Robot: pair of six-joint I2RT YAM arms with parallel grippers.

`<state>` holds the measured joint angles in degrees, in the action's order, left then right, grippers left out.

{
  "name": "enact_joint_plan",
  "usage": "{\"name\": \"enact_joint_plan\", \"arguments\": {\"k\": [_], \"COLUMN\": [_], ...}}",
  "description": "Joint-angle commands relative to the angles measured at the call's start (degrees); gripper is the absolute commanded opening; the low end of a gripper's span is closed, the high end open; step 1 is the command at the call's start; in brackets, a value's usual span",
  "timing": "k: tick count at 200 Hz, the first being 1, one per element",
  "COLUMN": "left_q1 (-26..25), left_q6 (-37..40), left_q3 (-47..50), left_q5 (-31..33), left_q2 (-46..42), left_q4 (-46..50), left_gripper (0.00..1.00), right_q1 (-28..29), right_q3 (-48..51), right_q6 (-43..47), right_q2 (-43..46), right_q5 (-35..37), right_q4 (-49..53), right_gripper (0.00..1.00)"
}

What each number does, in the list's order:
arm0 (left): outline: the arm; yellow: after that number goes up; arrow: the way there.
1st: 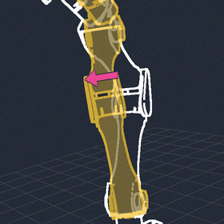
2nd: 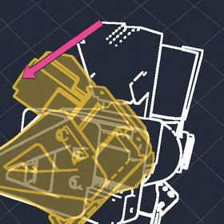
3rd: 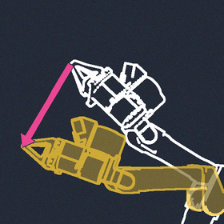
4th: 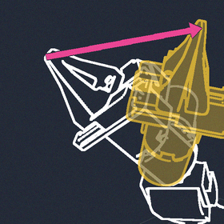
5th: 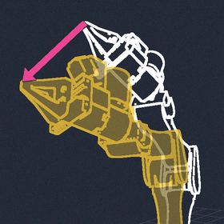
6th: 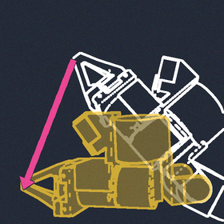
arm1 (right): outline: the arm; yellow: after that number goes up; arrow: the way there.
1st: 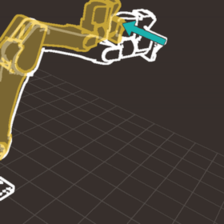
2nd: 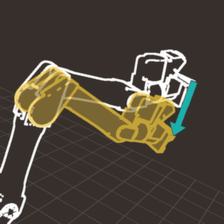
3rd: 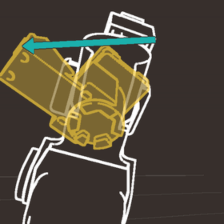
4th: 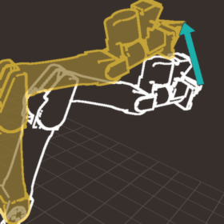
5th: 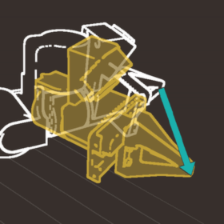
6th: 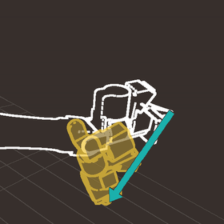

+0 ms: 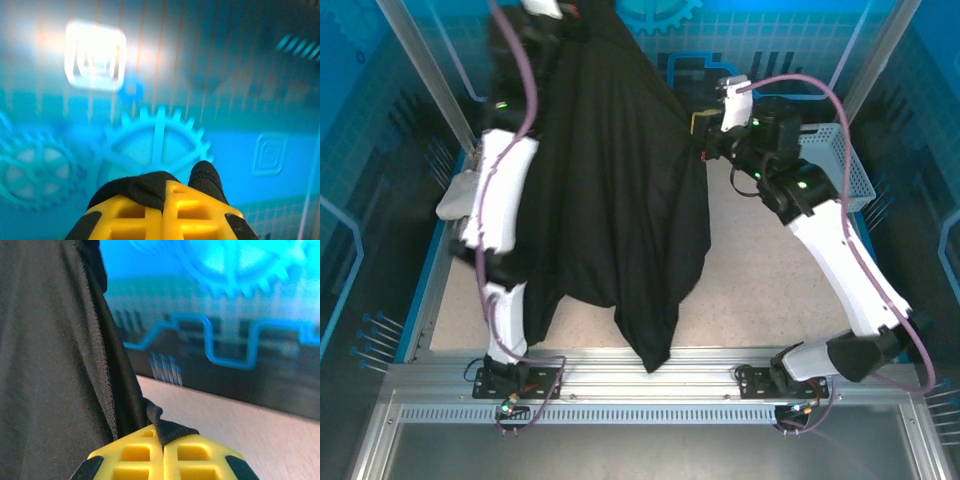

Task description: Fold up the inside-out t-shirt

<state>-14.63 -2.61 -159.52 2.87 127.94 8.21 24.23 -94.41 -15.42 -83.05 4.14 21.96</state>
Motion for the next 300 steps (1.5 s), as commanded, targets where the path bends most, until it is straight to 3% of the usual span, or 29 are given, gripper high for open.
{"name": "enact_joint_plan", "arguments": {"k": [1,26,41,53,76,103,125,146,170,190,224,260,300], "left_q1": [-1.5,-2.3,-2.7,-3.1,-5.5,-12.2,-20.2,-30.1,-41.7,-47.7,-49.4,-49.0,-44.8], "left_q6": [2.1,0.6,-1.3,-3.6,-11.5,-17.4,-18.0,-20.0,-25.1,-27.2,-26.6,-25.0,-26.2], "left_q3": [0.0,2.0,4.9,13.7,46.5,77.9,92.5,100.5,105.7,108.6,110.4,109.0,115.4], "left_q5": [2.9,3.3,3.9,4.1,4.0,4.6,6.1,7.7,8.0,8.2,6.2,10.0,9.8], "left_q2": [9.5,12.9,10.4,4.6,-13.9,-30.9,-40.5,-47.1,-47.6,-44.8,-38.2,-32.0,-38.8], "left_q4": [-5.9,1.7,9.9,13.3,3.9,-5.4,-1.5,3.8,11.5,13.7,10.3,7.4,5.2], "left_gripper": [0.26,0.64,0.77,0.85,0.88,0.87,0.86,0.84,0.83,0.81,0.72,0.41,0.08], "right_q1": [-6.3,-10.2,-12.3,-14.0,-15.9,-14.9,-14.6,-15.0,-16.4,-16.6,-17.1,-20.4,-22.7], "right_q3": [3.2,0.6,-3.2,-4.7,-3.6,8.9,18.2,25.8,29.6,29.8,30.1,30.8,30.6], "right_q6": [-5.7,-4.2,-1.9,-0.2,2.6,1.1,-0.1,-1.3,-2.6,-2.4,-2.3,-2.7,-4.3], "right_q2": [-6.4,-17.2,-24.2,-27.6,-27.9,-20.1,-14.4,-10.4,-10.3,-10.6,-9.7,-9.1,-12.6], "right_q5": [4.2,1.4,0.6,1.4,1.3,-3.3,-5.0,-5.7,-10.6,-10.5,-9.6,-8.5,-7.4], "right_q4": [0.1,5.9,11.9,15.1,20.1,17.1,14.8,11.2,8.6,8.4,8.6,9.7,10.8], "right_gripper": [0.0,0.0,0.1,0.22,0.45,0.5,0.53,0.54,0.55,0.55,0.55,0.56,0.59]}}
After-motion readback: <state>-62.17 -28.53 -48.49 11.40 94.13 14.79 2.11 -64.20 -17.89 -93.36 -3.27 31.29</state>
